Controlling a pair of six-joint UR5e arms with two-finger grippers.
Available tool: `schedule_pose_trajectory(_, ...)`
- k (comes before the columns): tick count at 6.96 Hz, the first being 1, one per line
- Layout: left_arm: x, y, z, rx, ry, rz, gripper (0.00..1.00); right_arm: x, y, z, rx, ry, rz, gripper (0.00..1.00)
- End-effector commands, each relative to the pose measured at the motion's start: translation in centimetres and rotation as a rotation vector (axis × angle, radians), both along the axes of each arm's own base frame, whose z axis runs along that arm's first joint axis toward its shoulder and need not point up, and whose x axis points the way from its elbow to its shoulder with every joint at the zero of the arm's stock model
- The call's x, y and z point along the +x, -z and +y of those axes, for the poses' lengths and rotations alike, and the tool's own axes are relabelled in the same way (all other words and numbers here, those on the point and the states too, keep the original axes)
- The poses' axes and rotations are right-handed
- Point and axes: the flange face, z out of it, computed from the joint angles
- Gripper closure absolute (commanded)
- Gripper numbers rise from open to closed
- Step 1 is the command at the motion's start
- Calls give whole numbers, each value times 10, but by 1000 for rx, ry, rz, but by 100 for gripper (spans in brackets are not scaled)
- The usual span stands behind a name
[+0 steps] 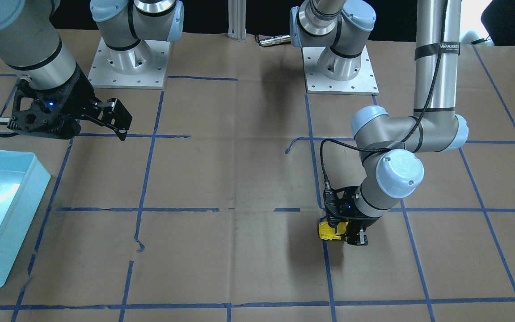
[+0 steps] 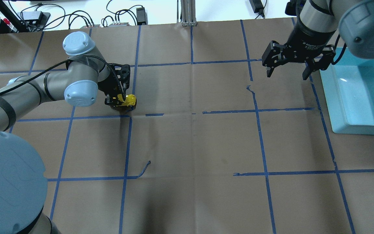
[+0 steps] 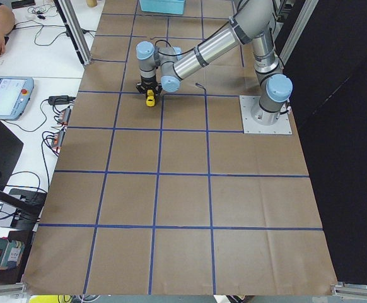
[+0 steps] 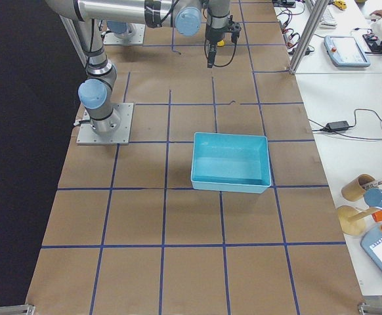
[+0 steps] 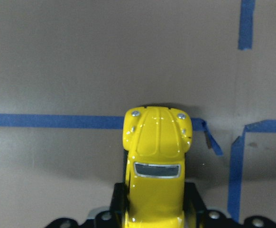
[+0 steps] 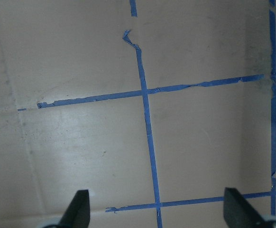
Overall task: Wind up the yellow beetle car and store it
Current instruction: 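Hold the car with the left gripper and rotate it on the table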
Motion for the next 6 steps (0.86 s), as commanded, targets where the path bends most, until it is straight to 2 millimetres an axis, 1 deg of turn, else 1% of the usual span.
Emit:
schedule_pose_trajectory(1, 5, 1, -1, 1, -5, 0, 99, 0, 0, 0, -1, 1, -1, 0)
schedule_pose_trajectory(2, 9, 0, -2, 0, -11, 0, 99, 0, -1, -2, -16, 4, 1, 0)
schedule_pose_trajectory(6, 10, 0, -3, -3, -11, 0, 99, 1, -2, -2, -24, 12, 0, 0)
